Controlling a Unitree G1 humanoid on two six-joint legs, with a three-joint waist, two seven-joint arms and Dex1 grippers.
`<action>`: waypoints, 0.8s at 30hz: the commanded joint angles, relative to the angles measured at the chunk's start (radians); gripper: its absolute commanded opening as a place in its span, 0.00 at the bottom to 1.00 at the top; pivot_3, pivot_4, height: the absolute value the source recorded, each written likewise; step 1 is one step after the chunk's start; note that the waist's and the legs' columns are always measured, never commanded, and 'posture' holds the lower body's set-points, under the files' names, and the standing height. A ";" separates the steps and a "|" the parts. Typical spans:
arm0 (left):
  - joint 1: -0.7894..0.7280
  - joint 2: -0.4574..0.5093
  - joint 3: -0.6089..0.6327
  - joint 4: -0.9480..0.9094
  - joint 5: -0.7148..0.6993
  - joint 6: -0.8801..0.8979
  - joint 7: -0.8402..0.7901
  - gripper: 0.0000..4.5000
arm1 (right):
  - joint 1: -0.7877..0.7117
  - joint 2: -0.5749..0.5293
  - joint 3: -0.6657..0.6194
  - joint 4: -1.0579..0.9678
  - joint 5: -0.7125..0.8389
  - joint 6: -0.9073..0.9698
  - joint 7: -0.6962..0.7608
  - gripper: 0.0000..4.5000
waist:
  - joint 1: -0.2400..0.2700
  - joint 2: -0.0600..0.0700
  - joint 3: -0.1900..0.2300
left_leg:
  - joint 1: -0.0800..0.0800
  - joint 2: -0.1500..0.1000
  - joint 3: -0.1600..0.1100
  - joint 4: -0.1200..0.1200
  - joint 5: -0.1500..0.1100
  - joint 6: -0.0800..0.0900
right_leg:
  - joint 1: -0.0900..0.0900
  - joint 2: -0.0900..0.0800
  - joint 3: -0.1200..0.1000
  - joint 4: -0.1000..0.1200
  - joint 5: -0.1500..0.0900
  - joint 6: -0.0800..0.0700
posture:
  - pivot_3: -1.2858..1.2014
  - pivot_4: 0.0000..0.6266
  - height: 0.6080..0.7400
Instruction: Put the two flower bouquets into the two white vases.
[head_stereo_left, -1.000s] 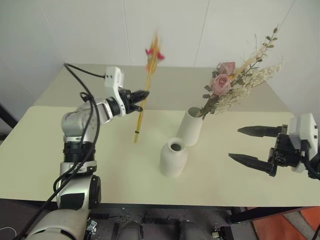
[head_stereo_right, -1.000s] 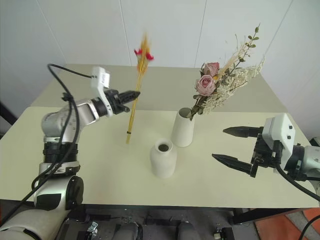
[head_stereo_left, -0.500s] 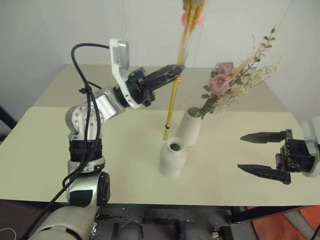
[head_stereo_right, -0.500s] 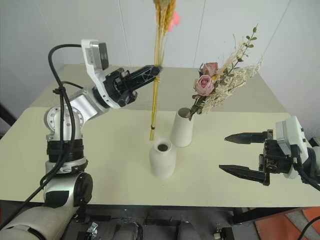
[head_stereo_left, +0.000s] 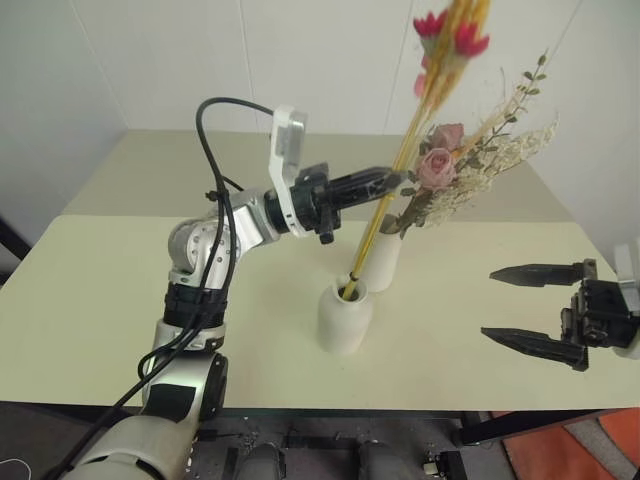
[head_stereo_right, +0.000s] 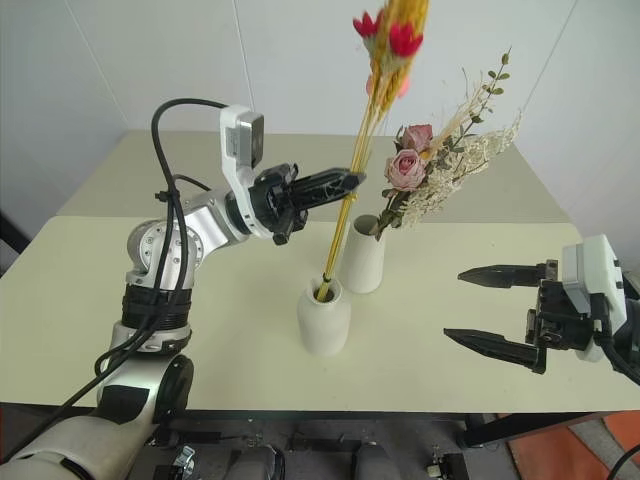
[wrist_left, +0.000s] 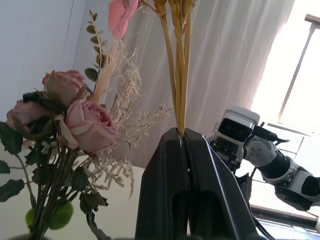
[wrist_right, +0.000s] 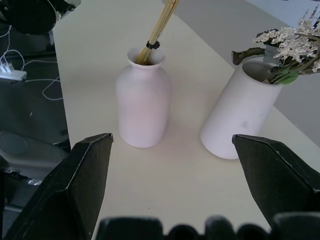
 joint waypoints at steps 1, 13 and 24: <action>0.032 0.028 -0.013 -0.064 0.007 -0.012 -0.014 0.01 | -0.003 -0.010 -0.034 -0.029 0.015 -0.003 -0.010 1.00 | 0.000 0.000 0.000 | 0.000 0.000 0.000 0.000 0.000 0.000 | 0.000 0.000 0.000 0.000 0.000 0.000 | 0.52 0.24 1.00; 0.329 0.359 0.111 -0.295 -0.115 0.086 -0.115 0.73 | -0.026 -0.015 0.022 -0.005 -0.014 -0.023 -0.007 1.00 | -0.005 0.000 0.000 | 0.001 0.001 0.000 0.000 0.000 0.000 | -0.001 0.001 0.000 0.000 0.000 0.000 | 0.52 0.24 1.00; 0.652 0.703 0.459 -0.306 -0.089 -0.024 -0.257 1.00 | -0.092 -0.020 0.107 0.073 -0.074 -0.060 0.008 1.00 | 0.005 0.000 0.000 | 0.002 0.002 0.001 -0.001 0.000 0.000 | 0.000 0.000 -0.001 0.000 -0.005 0.005 | 0.52 0.24 1.00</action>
